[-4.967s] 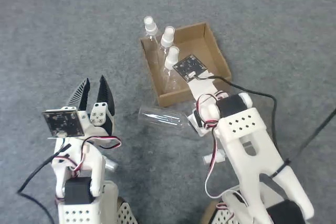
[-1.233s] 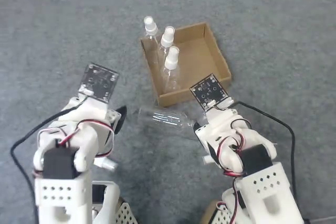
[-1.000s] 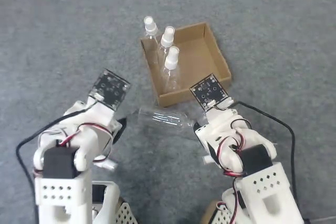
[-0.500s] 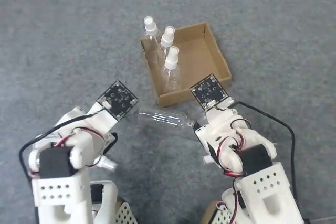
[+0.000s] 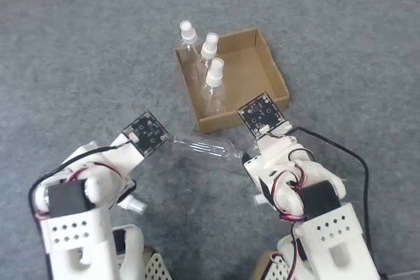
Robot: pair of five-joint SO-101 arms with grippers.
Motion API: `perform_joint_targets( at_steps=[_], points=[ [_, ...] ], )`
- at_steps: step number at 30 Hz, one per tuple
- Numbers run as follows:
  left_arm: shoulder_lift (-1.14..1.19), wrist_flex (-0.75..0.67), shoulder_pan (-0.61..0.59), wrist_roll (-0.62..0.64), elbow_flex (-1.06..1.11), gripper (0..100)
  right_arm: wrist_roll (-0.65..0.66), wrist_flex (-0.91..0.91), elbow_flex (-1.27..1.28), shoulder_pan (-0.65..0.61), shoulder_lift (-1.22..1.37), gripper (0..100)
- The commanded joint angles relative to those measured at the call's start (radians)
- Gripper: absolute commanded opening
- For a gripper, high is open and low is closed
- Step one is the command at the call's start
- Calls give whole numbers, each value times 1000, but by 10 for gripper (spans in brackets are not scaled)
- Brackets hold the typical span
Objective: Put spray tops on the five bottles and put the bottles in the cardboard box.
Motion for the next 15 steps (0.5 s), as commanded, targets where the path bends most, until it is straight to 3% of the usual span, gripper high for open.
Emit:
perform_joint_targets(
  at_steps=[1,15],
  points=[
    [5,11,-2,-63,16,216,0,-18,-9,4,-31,66],
    [29,3,-2,-186,94,217,0,-16,-8,4,-30,66]
  ],
)
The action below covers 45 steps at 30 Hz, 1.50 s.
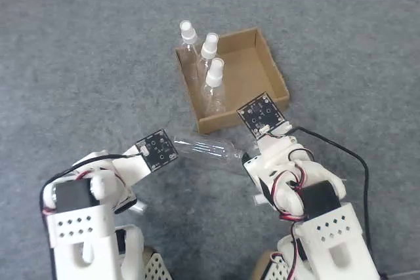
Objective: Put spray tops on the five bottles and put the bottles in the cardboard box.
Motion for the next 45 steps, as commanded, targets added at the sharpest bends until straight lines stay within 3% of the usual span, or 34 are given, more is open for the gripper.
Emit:
perform_joint_targets(
  at_steps=[1,7,19,26,34,45],
  points=[
    [60,3,-2,-12,-16,217,0,-16,-8,4,-30,66],
    [315,3,-3,-15,-93,213,0,-16,-8,4,-30,66],
    [376,-2,5,-198,-39,217,2,-15,-8,4,-31,66],
    [451,-161,2,-201,31,214,2,-15,-8,4,-31,66],
    [454,-308,5,-29,54,213,2,-15,-8,4,-31,66],
    [454,-365,5,112,51,170,2,-15,-8,4,-31,66]
  ],
)
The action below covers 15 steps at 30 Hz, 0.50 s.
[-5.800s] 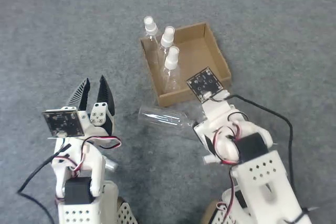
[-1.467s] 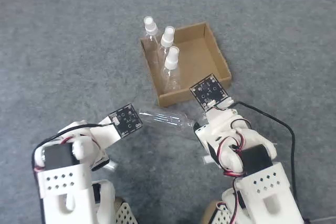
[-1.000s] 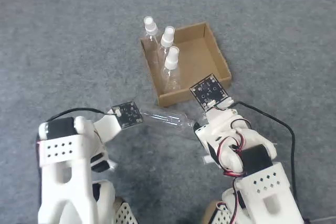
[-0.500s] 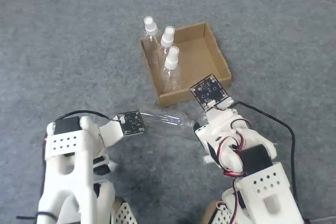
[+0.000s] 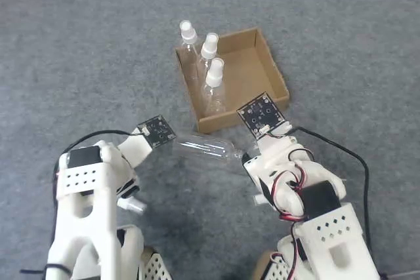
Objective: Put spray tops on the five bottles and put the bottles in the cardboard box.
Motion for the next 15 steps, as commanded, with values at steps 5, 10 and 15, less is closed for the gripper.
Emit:
perform_joint_targets(
  at_steps=[5,10,15],
  points=[
    [3,3,-2,29,-15,171,2,-13,-8,4,-33,66],
    [6,180,3,-52,-111,171,2,-13,-8,4,-33,66],
    [8,333,6,-64,-249,171,2,-13,-8,4,-33,66]
  ],
)
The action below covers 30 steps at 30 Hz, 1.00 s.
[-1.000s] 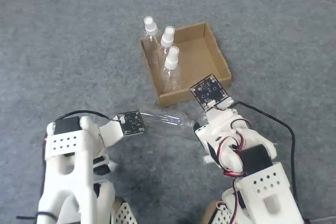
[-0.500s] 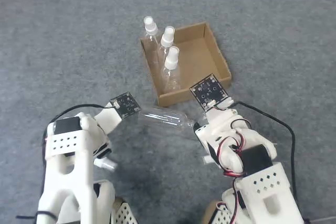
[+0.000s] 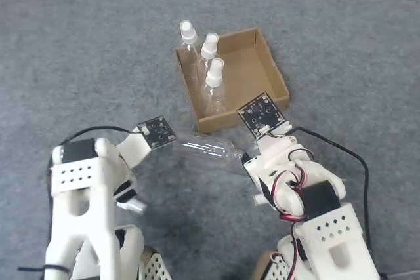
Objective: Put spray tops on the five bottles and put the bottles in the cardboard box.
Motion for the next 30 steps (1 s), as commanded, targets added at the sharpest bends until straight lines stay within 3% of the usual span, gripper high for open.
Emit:
perform_joint_targets(
  at_steps=[1,12,19,30],
  points=[
    [8,143,8,-20,-150,177,2,-13,-8,4,-33,66],
    [15,195,6,-207,-119,205,2,-13,-8,4,-30,66],
    [253,187,2,-212,-202,207,2,-13,-8,4,-30,66],
    [440,-68,6,-204,-124,208,34,-10,-8,4,-30,66]
  ],
)
